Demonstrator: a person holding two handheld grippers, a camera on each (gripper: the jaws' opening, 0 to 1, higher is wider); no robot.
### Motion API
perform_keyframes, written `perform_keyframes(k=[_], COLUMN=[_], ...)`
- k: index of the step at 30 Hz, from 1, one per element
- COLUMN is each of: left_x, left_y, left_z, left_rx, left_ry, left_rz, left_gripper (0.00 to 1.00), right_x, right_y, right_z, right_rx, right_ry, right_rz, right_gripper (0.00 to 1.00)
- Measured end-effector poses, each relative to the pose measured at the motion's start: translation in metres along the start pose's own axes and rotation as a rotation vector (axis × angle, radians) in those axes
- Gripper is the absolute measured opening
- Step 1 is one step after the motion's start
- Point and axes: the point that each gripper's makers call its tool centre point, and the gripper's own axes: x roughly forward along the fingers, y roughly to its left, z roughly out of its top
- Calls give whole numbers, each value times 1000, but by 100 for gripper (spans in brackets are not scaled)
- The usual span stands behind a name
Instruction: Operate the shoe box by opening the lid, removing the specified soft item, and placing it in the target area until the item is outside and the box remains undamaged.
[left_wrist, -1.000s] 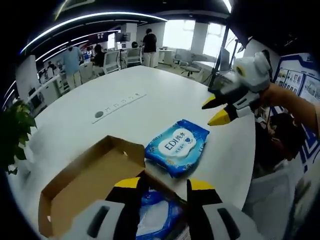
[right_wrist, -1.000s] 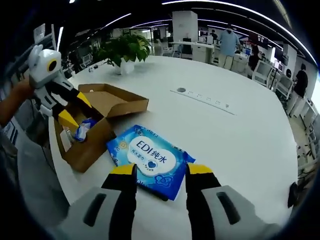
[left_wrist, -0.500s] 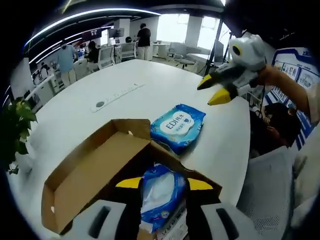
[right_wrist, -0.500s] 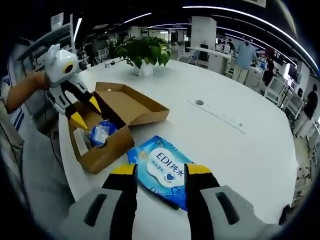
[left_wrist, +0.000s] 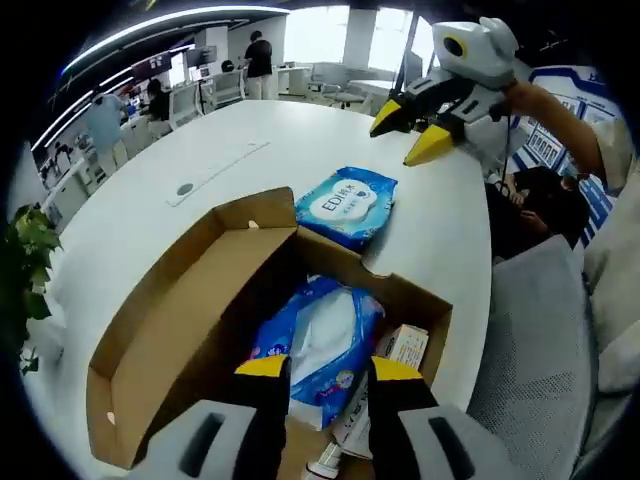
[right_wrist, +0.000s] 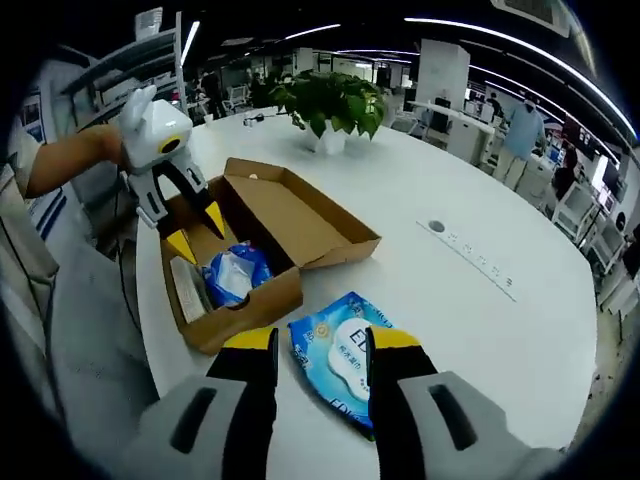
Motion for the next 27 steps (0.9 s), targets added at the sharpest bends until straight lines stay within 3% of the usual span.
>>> perform_keyframes(k=[14, 19, 22, 27], left_x=[16, 23, 28, 35], left_y=[-3, -5, -3, -5], left_z=[-12, -13, -15, -19], left_rx=[152, 211, 255, 253], left_ry=[60, 81, 101, 122], left_rz=[-98, -128, -132, -156], left_gripper=[28, 24, 16, 15], right_x=[26, 37, 43, 52], right_y=[31, 40, 44, 51], right_z=[11, 11, 11, 13], right_rx=[-90, -111, -119, -130], right_ry=[19, 27, 31, 31], right_rz=[74, 98, 112, 132], right_gripper=[30, 28, 28, 26])
